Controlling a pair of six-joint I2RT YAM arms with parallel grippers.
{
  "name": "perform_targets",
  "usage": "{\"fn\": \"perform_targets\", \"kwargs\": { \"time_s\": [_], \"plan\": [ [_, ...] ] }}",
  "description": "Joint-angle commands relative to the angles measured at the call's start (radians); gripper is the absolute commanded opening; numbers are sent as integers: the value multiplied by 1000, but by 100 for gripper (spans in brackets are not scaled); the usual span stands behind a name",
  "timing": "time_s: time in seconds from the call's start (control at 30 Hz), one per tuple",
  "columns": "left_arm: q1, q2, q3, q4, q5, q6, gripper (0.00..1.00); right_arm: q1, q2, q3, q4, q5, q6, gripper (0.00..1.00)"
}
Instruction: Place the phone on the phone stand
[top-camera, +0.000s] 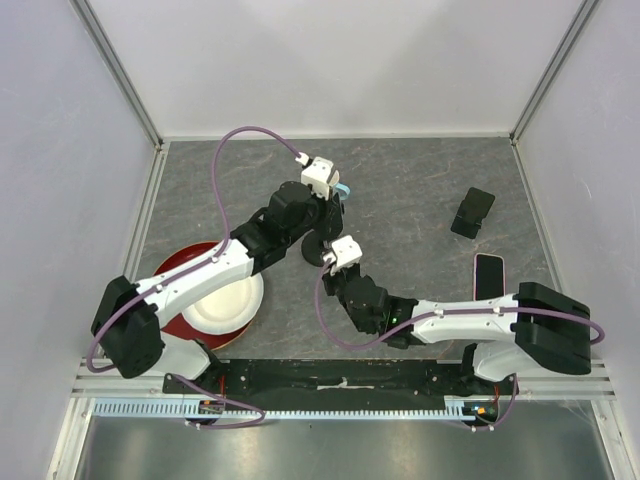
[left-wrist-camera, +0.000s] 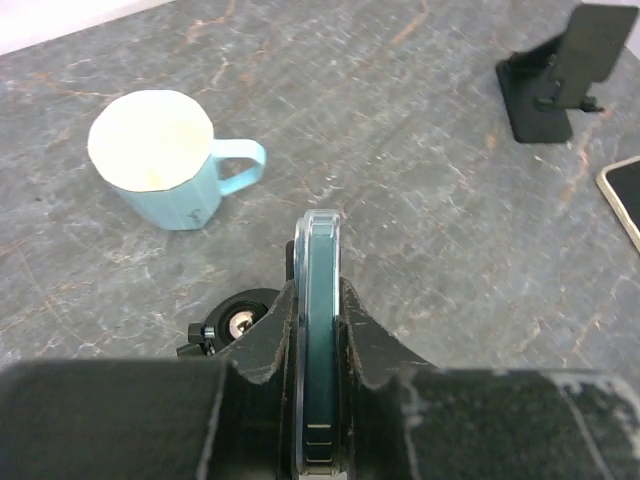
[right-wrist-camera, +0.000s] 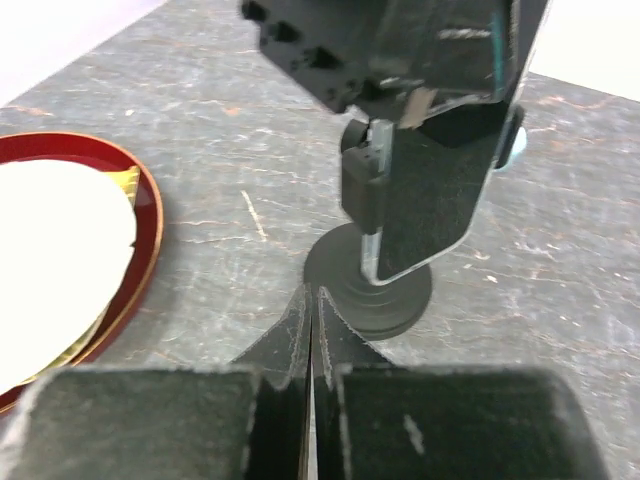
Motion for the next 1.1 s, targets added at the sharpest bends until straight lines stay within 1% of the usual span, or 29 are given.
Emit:
{"fn": "perform_targets", "kwargs": {
  "time_s": [0.0, 0.03, 0.07, 0.1, 0.13, 0.17, 0.2, 0.27, 0.3, 0.33, 0.37, 0.43, 0.47, 0.57, 0.7, 0.87, 1.07],
  "plan": [
    [33, 26, -18, -72, -175, -18, 2, 19, -30, 51, -42, -53, 24, 0],
    [33, 17, -24, -70, -160, -11, 2, 19, -39, 60, -67, -64, 30, 0],
    [33, 6, -32, -70, -123, -5, 2, 16, -70, 60, -88, -75, 37, 5],
    [33, -20, -48, -67, -103, 2, 2, 11, -88, 62, -157, -78, 40, 13],
    [34, -34, -55, -70, -80, 7, 2, -1, -111, 54, -185, -78, 50, 21],
    [36, -46, -62, -73, -43, 7, 2, -12, -164, 42, -205, -83, 54, 27],
    [34, -75, -75, -76, -23, 7, 2, -30, -195, 25, -251, -157, 63, 29],
    [37, -98, -82, -84, 29, 10, 2, -113, -295, -24, -300, -230, 106, 34],
    [37, -109, -81, -94, 35, 9, 2, -147, -330, -43, -338, -326, 115, 36],
    [37, -126, -79, -114, 41, 6, 2, -218, -364, -79, -357, -367, 127, 39],
    [41, -135, -79, -121, 55, 5, 2, -248, -427, -96, -374, -409, 142, 40],
    [47, -158, -75, -133, 61, 1, 2, -305, -484, -132, -423, -467, 149, 43],
    [48, -161, -66, -150, 61, -4, 2, -316, -530, -139, -438, -475, 152, 43],
    [64, -169, -47, -180, 51, -10, 2, -334, -588, -155, -483, -494, 167, 44],
    [105, -169, -36, -205, 32, -21, 2, -339, -604, -170, -493, -534, 195, 45],
    [194, -184, -39, -197, 43, -30, 2, -337, -599, -184, -483, -584, 213, 45],
    [338, -189, -10, -182, 57, -19, 2, -339, -610, -205, -455, -613, 221, 45]
  ]
}}
